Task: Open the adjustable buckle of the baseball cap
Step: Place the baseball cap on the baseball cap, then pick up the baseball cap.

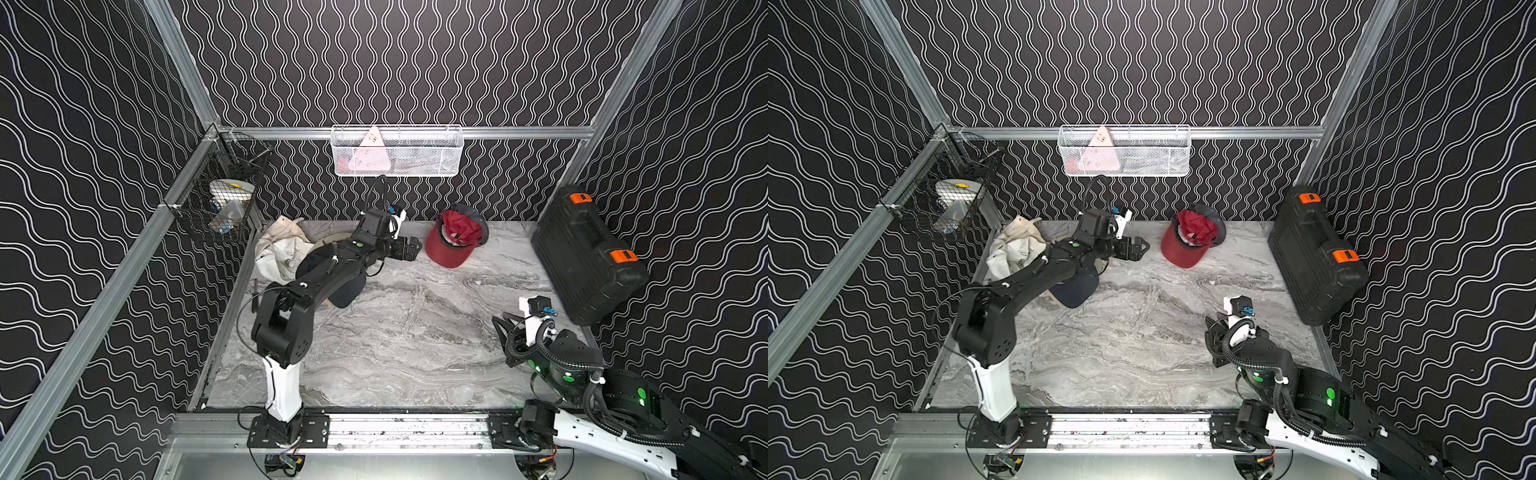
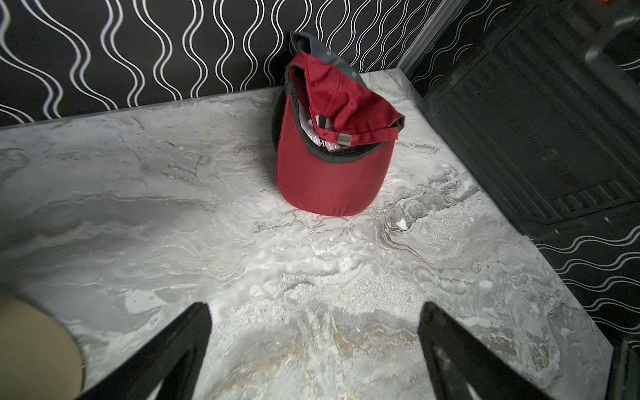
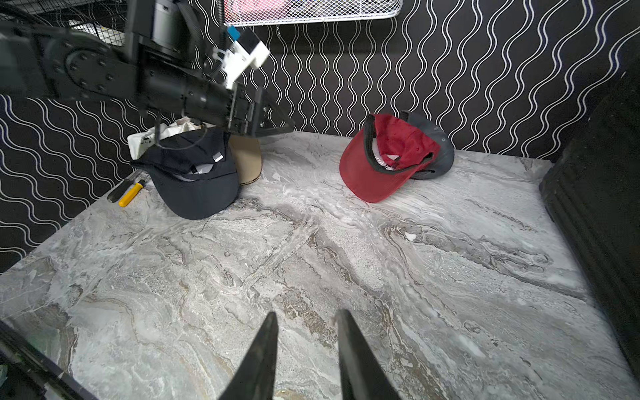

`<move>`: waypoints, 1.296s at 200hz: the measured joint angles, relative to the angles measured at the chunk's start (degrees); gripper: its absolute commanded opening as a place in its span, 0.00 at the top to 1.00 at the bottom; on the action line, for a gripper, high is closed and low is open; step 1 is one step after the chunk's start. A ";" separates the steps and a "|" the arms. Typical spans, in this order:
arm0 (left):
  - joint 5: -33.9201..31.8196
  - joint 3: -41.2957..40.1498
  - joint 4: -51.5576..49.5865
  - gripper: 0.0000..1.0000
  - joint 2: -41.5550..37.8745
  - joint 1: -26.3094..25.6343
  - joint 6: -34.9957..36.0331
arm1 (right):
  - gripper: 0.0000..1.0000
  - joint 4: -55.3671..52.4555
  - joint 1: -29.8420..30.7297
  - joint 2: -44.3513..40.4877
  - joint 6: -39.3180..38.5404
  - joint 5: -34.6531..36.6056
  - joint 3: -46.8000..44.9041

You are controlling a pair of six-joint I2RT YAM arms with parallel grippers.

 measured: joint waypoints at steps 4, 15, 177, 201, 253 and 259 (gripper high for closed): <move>0.00 0.50 0.33 0.02 1.05 0.00 -0.20 | 0.68 -0.04 0.00 0.04 0.00 0.00 -0.04; -0.04 2.45 1.57 0.01 4.87 -0.13 -1.03 | 0.69 -0.07 0.00 0.37 0.00 0.00 -0.07; 5.09 31.10 14.88 0.32 40.11 -0.74 -7.67 | 0.68 -0.11 -0.04 2.47 0.37 1.57 -0.50; 6.67 31.39 18.14 0.53 41.53 -0.72 -11.04 | 0.68 -0.11 -0.04 2.80 0.20 1.92 -0.72; 9.73 29.66 22.99 1.00 40.81 -0.76 -14.97 | 0.68 -0.11 -0.04 2.32 0.15 2.08 -0.83; 9.57 28.72 23.52 1.00 40.09 -0.83 -14.99 | 0.68 -0.11 -0.04 2.25 0.15 2.08 -0.83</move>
